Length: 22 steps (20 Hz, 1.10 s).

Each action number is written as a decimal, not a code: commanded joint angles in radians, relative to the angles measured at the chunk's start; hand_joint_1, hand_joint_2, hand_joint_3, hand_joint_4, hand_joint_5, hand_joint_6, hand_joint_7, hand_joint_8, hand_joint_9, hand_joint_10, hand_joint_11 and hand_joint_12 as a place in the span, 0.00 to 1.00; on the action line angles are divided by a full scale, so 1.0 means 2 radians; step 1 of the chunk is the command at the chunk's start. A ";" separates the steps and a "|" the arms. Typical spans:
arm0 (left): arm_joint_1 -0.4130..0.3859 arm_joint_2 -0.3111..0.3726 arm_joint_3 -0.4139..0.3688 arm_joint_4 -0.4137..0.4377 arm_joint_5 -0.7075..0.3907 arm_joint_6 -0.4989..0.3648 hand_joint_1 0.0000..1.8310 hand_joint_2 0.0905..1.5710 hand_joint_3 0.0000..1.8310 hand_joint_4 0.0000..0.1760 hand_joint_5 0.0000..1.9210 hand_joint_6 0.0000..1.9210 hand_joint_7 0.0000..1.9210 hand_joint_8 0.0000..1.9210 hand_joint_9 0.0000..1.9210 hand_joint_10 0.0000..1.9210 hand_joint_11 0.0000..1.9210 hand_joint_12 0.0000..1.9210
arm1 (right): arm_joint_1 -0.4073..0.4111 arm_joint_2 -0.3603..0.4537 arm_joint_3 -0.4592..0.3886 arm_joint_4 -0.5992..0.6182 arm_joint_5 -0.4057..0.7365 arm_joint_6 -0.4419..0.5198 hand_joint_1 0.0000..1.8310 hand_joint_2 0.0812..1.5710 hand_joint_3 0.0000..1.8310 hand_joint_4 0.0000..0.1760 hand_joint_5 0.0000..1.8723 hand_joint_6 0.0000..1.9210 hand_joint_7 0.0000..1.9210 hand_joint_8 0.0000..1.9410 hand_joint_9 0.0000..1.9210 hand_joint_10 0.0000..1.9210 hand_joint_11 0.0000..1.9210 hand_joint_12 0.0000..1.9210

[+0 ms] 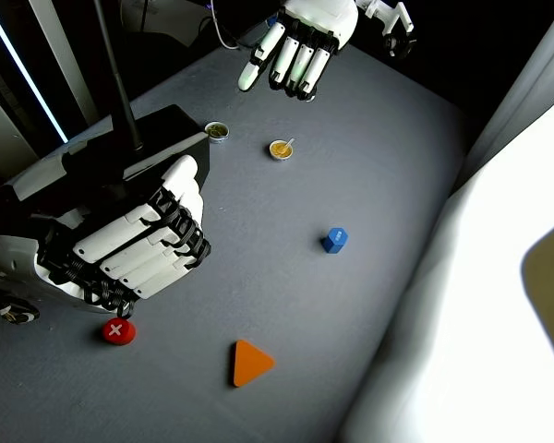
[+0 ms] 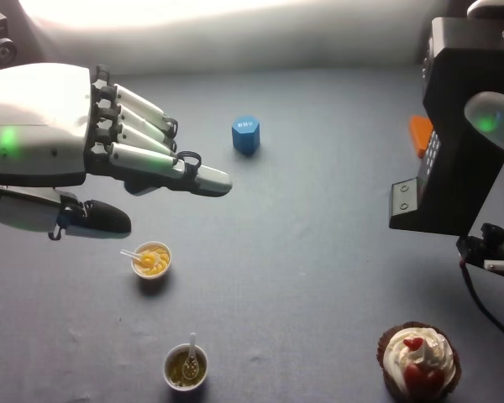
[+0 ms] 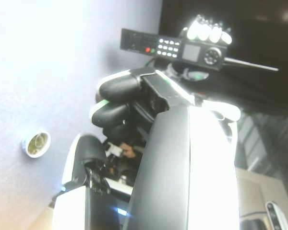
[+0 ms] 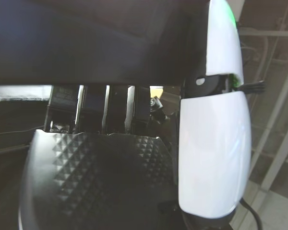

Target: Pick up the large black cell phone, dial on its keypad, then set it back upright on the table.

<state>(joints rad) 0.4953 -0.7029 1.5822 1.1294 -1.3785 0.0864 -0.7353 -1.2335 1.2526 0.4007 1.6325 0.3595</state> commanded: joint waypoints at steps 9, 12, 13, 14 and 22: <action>-0.006 -0.003 0.006 -0.042 -0.037 0.017 0.11 0.88 0.00 0.00 0.27 0.00 0.34 0.03 0.29 0.14 0.10 0.60 | -0.019 -0.010 0.028 -0.006 0.066 0.020 0.82 0.68 0.00 0.00 0.53 0.41 0.47 0.51 0.51 0.54 0.49 0.76; -0.006 -0.004 0.009 -0.041 -0.037 0.018 0.05 0.86 0.00 0.00 0.23 0.00 0.29 0.00 0.25 0.01 0.01 0.58 | -0.024 -0.014 0.037 -0.006 0.066 0.021 0.82 0.67 0.00 0.00 0.54 0.39 0.47 0.52 0.51 0.53 0.50 0.74; -0.005 -0.005 0.011 -0.040 -0.038 0.018 0.03 0.84 0.00 0.00 0.21 0.00 0.25 0.00 0.21 0.01 0.00 0.51 | -0.025 -0.015 0.039 -0.006 0.066 0.022 0.81 0.71 0.00 0.00 0.47 0.50 0.41 0.57 0.45 0.60 0.44 0.79; -0.005 -0.006 0.013 -0.040 -0.039 0.018 0.01 0.83 0.00 0.00 0.20 0.00 0.23 0.00 0.20 0.00 0.00 0.48 | -0.026 -0.016 0.041 -0.006 0.066 0.022 0.81 0.71 0.00 0.00 0.45 0.53 0.40 0.58 0.44 0.61 0.43 0.81; -0.005 -0.007 0.014 -0.040 -0.042 0.018 0.00 0.81 0.00 0.00 0.18 0.00 0.23 0.00 0.18 0.00 0.00 0.40 | -0.027 -0.022 0.051 -0.006 0.066 0.022 0.82 0.67 0.00 0.00 0.54 0.40 0.46 0.51 0.51 0.54 0.49 0.75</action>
<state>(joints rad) 0.5037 -0.7151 1.6104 1.1404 -1.3849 0.1196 -0.7898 -1.2869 1.3491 0.3954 1.6264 0.3813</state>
